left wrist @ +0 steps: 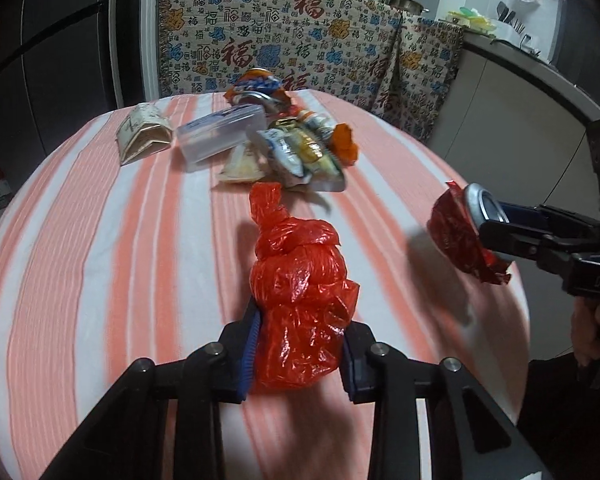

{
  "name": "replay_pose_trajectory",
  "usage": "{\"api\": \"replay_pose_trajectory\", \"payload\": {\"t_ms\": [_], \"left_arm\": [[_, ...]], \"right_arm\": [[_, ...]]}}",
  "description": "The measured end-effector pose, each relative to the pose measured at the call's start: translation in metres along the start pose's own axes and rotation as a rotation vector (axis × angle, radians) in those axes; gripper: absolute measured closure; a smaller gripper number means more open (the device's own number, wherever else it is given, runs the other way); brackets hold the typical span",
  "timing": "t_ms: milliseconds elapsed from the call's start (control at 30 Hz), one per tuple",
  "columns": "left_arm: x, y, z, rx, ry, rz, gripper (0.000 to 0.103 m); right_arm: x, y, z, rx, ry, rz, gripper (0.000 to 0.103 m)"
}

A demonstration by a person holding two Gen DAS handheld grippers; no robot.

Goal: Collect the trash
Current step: 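Lift the red bag with the left tool while the right tool lifts the crushed can, then carry the red bag with the left tool while the right tool carries the can over the basket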

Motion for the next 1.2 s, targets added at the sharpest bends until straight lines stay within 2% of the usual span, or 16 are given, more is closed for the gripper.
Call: {"api": "replay_pose_trajectory", "payload": {"t_ms": [100,300,567,733,867,1000,1200], "left_arm": [[0.015,-0.001,0.002,-0.005,0.027,-0.019,0.070],[0.043,-0.007,0.012,-0.023,0.043,0.000,0.070],[0.094,-0.021,0.019,-0.023,0.098,0.052,0.070],[0.139,-0.030,0.034,-0.046,0.156,0.095,0.070],[0.185,-0.035,0.046,-0.066,0.222,0.131,0.070],[0.230,-0.038,0.063,-0.099,0.275,0.173,0.070],[0.285,-0.031,0.097,-0.176,0.344,0.196,0.070]], "right_arm": [[0.003,-0.001,-0.005,0.011,0.000,0.010,0.040],[0.013,0.006,-0.009,0.006,0.003,0.028,0.040],[0.043,0.009,-0.037,0.054,0.014,0.097,0.040],[0.088,0.013,-0.068,0.102,0.061,0.179,0.040],[0.139,0.027,-0.092,0.121,0.123,0.270,0.040],[0.191,0.055,-0.111,0.103,0.190,0.382,0.040],[0.247,0.093,-0.123,0.041,0.270,0.514,0.040]]}}
Point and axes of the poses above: each gripper's, at about its wrist camera, not at the fingertips, and z roughly the way its jaws point, x to its right, y to its underside, the point moved 7 cm from there along z, roughly the way its jaws point, and after that the axes turned 2 degrees about -x, right-handed, at the moved point
